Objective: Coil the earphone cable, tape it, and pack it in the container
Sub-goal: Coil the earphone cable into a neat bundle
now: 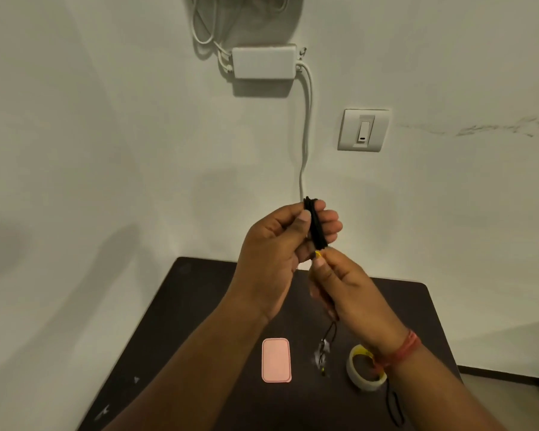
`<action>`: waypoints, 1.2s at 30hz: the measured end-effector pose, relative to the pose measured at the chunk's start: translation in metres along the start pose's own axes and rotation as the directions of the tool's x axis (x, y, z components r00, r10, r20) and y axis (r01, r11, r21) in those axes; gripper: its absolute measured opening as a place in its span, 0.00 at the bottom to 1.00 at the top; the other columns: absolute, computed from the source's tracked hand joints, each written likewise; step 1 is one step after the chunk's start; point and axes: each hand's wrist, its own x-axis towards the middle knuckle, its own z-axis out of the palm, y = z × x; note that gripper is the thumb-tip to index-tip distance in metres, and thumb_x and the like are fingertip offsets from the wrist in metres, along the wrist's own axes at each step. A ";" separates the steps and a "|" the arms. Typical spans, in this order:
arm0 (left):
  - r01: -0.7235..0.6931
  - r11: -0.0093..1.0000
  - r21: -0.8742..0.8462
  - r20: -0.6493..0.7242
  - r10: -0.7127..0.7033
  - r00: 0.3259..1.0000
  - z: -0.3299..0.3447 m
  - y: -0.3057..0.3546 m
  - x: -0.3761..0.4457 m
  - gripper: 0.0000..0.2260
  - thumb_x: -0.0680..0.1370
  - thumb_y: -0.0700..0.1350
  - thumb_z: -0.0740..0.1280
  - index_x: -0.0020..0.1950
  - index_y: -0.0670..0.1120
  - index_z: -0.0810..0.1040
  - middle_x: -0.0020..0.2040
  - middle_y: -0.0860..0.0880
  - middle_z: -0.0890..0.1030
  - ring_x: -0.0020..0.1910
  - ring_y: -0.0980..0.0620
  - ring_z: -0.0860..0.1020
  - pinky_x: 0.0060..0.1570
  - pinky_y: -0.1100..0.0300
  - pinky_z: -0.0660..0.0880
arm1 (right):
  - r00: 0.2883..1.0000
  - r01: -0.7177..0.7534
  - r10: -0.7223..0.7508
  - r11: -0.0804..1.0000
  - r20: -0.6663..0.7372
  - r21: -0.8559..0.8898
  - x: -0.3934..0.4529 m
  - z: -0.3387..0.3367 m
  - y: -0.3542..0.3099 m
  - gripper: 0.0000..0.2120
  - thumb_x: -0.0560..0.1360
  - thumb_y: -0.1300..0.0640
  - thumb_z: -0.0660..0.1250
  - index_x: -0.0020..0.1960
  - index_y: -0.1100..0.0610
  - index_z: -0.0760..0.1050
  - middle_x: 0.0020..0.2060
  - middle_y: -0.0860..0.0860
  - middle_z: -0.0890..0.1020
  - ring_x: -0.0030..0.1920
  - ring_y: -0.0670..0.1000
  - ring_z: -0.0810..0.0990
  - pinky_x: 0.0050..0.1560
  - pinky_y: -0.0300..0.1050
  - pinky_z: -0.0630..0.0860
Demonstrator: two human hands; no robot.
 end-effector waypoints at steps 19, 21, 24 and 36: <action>0.108 0.863 0.493 0.138 -0.200 0.970 -0.017 -0.031 -0.018 0.13 0.85 0.39 0.56 0.52 0.43 0.80 0.42 0.49 0.84 0.43 0.51 0.83 0.51 0.57 0.79 | 0.957 0.185 -0.289 0.637 -0.009 -0.748 0.005 -0.041 -0.045 0.04 0.76 0.56 0.67 0.47 0.47 0.75 0.39 0.43 0.79 0.39 0.42 0.75 0.38 0.39 0.72; 0.140 0.894 0.426 0.139 -0.217 0.966 -0.015 -0.026 -0.019 0.13 0.85 0.39 0.55 0.54 0.41 0.80 0.44 0.47 0.83 0.43 0.51 0.82 0.50 0.57 0.79 | 0.954 0.204 -0.298 0.705 -0.022 -0.679 0.012 -0.050 -0.039 0.04 0.75 0.57 0.69 0.45 0.49 0.78 0.39 0.43 0.77 0.41 0.42 0.75 0.39 0.32 0.69; 0.168 0.940 0.297 0.152 -0.221 0.963 -0.013 -0.019 -0.020 0.14 0.85 0.39 0.54 0.55 0.42 0.81 0.45 0.47 0.83 0.43 0.51 0.81 0.50 0.56 0.79 | 0.956 0.227 -0.291 0.826 -0.045 -0.516 0.019 -0.054 -0.029 0.02 0.76 0.57 0.68 0.45 0.52 0.80 0.40 0.45 0.79 0.44 0.47 0.78 0.42 0.36 0.72; 0.045 0.994 0.096 -0.017 -0.044 0.999 -0.007 -0.018 -0.001 0.13 0.84 0.38 0.57 0.55 0.42 0.81 0.46 0.46 0.85 0.47 0.50 0.84 0.52 0.58 0.81 | 0.998 -0.058 0.058 0.995 0.005 -0.076 -0.001 0.001 0.014 0.07 0.80 0.61 0.61 0.46 0.56 0.76 0.34 0.52 0.80 0.34 0.52 0.80 0.37 0.45 0.78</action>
